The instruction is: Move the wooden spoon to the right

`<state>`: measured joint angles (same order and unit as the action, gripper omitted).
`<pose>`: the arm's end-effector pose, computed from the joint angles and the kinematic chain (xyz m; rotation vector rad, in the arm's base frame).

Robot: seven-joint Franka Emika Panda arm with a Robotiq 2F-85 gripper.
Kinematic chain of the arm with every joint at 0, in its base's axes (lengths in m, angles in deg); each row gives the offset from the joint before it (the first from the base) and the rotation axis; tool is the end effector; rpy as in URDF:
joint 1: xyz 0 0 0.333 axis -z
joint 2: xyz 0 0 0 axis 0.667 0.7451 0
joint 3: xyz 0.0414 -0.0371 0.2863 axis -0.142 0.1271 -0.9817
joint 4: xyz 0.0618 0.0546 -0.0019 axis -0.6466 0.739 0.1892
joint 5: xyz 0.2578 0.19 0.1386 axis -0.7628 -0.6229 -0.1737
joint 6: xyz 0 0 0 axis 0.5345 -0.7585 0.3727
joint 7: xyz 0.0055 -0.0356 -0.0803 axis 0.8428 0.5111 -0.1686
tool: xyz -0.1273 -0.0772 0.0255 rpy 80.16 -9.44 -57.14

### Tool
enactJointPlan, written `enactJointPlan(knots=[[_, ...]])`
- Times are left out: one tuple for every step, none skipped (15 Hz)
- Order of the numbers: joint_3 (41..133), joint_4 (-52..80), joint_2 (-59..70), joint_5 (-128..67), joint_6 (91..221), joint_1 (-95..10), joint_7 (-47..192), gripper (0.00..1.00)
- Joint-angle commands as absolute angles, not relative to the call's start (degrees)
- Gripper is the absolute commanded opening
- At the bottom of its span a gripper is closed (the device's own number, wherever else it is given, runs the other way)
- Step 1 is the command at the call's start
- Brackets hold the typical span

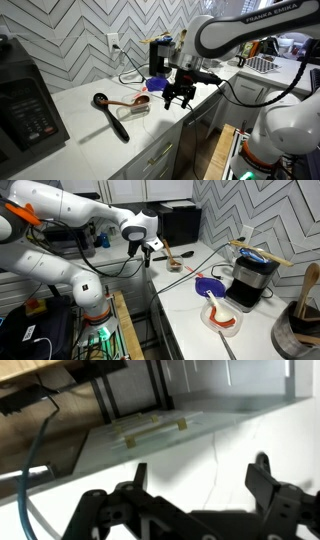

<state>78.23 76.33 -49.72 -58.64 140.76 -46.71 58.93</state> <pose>0.3134 0.0896 0.3965 -2.7501 0.5234 0.0261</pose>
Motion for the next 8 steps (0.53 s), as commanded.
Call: enactJointPlan(knots=[[78.6,67.5,-37.8,-64.7,151.5,-46.8,58.8,1.00],[78.3,65.5,-34.6,-66.5,154.7,-47.9,59.4,1.00],[78.2,63.1,-32.0,-67.3,156.4,-48.6,60.0,1.00],[77.7,61.0,-28.8,-67.1,158.0,-49.4,61.4,1.00],[77.3,59.1,-26.5,-67.1,159.2,-49.7,61.6,1.00],[76.9,57.4,-24.0,-67.1,159.9,-50.1,61.2,1.00],[75.7,56.0,-22.2,-65.9,161.6,-49.6,58.0,1.00],[74.4,55.4,-21.0,-65.2,165.3,-49.2,53.6,1.00]])
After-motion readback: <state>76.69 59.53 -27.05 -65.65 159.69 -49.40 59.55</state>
